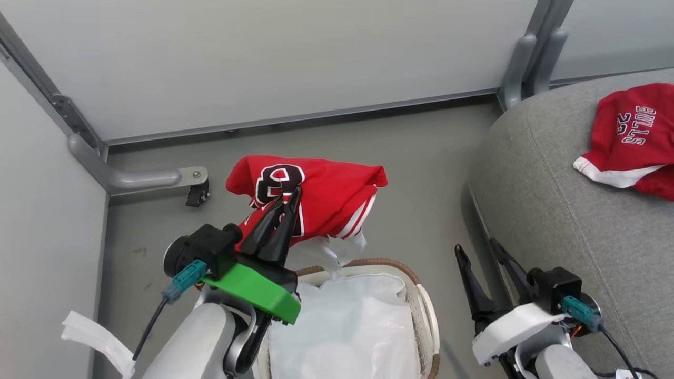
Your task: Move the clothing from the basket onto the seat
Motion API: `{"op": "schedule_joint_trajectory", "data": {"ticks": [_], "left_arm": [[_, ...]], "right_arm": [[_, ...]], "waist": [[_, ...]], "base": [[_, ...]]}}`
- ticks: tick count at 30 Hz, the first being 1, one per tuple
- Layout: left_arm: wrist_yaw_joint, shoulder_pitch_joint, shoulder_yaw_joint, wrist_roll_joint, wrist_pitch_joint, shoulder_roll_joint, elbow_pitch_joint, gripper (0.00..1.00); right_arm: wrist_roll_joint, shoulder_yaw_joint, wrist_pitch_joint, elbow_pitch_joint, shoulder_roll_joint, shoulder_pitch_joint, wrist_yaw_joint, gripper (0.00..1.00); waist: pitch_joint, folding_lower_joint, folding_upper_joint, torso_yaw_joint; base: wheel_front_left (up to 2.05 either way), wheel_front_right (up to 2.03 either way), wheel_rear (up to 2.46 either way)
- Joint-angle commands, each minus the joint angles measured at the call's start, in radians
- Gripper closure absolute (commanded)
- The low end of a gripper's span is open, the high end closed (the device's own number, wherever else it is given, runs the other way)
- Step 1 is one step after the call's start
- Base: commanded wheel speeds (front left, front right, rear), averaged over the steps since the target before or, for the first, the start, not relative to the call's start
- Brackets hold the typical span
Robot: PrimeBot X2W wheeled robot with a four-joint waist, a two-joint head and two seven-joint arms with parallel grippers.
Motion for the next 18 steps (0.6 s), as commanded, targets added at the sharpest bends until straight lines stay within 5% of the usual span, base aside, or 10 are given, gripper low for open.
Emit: {"op": "schedule_joint_trajectory", "data": {"ticks": [1,9,18], "left_arm": [[-0.003,0.013,0.005,0.009,-0.004,-0.003,-0.015,1.0],[-0.003,0.003,0.006,0.013,-0.004,-0.012,-0.069,1.0],[-0.003,0.011,-0.01,0.018,-0.004,-0.019,-0.073,1.0]], "right_arm": [[0.002,0.006,-0.005,0.006,-0.004,0.02,-0.001,0.0],[-0.013,0.061,-0.005,0.018,-0.004,0.042,-0.001,0.0],[-0.052,0.231,-0.005,0.01,-0.004,0.017,-0.001,0.0]], "waist": [[-0.032,0.0001,0.0,0.006],[-0.059,0.0001,0.0,0.019],[-0.069,0.0001,0.0,0.036]], "base": [[0.0,0.0,0.0],[0.0,0.0,0.0],[0.0,0.0,0.0]]}}
